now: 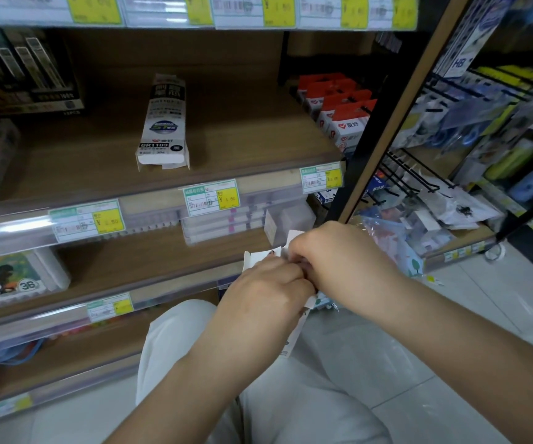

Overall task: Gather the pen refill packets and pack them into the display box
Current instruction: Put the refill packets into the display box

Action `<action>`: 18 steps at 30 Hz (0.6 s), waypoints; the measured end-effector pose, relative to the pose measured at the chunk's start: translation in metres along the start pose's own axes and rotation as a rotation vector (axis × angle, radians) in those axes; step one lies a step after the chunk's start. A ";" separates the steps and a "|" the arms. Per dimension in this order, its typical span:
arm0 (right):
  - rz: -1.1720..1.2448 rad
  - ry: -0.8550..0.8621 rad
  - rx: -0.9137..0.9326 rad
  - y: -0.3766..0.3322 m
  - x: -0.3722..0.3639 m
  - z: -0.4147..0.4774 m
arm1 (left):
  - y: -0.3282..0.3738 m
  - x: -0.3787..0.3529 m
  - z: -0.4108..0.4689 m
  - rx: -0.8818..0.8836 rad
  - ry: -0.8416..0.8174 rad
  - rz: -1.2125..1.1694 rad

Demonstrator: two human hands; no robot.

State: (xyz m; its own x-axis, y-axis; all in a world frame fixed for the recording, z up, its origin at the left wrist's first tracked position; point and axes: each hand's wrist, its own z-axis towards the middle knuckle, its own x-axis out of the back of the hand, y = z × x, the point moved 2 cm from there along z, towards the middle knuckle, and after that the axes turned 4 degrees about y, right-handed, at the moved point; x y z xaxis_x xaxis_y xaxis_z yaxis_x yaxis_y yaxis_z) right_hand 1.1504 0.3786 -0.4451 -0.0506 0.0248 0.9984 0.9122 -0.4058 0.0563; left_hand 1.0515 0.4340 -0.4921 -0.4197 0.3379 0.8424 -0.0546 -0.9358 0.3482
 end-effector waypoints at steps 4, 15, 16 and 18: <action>0.030 -0.091 -0.001 -0.001 0.002 0.007 | 0.000 -0.001 -0.004 -0.003 0.014 0.015; 0.436 0.047 0.107 0.008 -0.002 0.002 | -0.016 0.009 -0.011 0.041 -0.009 -0.061; 0.598 0.164 0.059 0.011 0.001 -0.001 | -0.019 0.010 -0.013 0.050 0.001 -0.064; 0.914 0.430 -0.090 0.020 0.002 -0.008 | -0.022 0.012 -0.015 0.060 0.024 -0.090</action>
State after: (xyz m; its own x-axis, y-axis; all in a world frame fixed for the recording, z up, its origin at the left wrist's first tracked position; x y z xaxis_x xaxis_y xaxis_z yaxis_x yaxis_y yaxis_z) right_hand 1.1655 0.3636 -0.4420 0.4936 -0.6535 0.5739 0.6416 -0.1719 -0.7475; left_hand 1.0340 0.4570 -0.4960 -0.4371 0.4173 0.7967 -0.0388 -0.8938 0.4468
